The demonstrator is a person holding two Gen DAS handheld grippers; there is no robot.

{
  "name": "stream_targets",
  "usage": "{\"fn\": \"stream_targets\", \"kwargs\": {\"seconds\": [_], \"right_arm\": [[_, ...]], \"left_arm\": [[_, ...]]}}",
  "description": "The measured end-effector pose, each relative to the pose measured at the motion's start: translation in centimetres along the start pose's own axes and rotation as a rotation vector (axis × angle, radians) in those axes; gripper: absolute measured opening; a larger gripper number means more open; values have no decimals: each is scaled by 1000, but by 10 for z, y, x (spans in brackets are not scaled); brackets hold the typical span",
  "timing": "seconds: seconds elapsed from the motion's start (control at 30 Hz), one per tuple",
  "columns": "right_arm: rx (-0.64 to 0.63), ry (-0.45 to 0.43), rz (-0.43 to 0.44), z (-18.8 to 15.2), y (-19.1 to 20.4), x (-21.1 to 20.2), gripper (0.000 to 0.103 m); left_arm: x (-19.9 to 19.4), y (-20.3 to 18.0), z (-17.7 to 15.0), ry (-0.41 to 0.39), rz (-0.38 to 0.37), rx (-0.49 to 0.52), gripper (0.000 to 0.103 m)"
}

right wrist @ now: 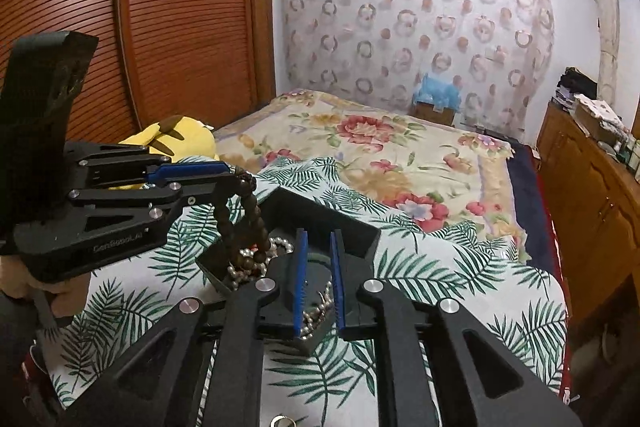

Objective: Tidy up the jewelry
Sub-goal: 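Open both tools to drop the pearls and wooden bracelet into the black box, then move both open tools back to the remaining jewelry on the sheet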

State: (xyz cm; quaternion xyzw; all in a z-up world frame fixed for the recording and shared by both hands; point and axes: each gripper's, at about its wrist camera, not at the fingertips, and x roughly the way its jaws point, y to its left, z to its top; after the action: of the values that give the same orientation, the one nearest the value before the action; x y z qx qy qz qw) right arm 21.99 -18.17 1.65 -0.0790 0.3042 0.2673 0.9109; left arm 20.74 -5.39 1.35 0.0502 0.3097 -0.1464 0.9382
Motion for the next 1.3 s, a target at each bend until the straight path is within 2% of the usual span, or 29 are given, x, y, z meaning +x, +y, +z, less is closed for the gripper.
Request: {"fn": "stream_targets", "kwargs": {"seconds": [0.27, 0.37, 0.47, 0.5, 0.57, 0.63, 0.7, 0.83, 0.93, 1.0, 1.3], "right_arm": [[27, 18, -5, -31, -9, -11, 13], [38, 27, 1, -47, -8, -15, 24], [45, 43, 18, -61, -6, -17, 25], [43, 48, 19, -66, -5, -18, 25], [38, 57, 25, -75, 1, -20, 25], [39, 63, 37, -84, 6, -21, 25], [37, 68, 42, -90, 11, -23, 26], [40, 79, 53, -104, 21, -29, 34], [49, 84, 49, -115, 26, -37, 39], [71, 83, 45, -123, 28, -42, 49], [125, 103, 17, -153, 32, -60, 55]], "left_arm": [[-3, -1, -5, 1, -2, -2, 16], [-11, -3, -12, -6, 5, 5, 29], [-18, -6, -21, -7, 10, 12, 41], [-21, -6, -25, -11, 11, 11, 50], [-24, -7, -32, -13, 19, 11, 53], [-26, -7, -39, -11, 25, 7, 67], [-29, -7, -48, -17, 31, 1, 75], [-32, -8, -63, -4, 36, -4, 90], [-34, -3, -79, 5, 38, -40, 93], [-35, 1, -86, 8, 39, -55, 93], [-39, 5, -119, 67, 62, -51, 94]]}}
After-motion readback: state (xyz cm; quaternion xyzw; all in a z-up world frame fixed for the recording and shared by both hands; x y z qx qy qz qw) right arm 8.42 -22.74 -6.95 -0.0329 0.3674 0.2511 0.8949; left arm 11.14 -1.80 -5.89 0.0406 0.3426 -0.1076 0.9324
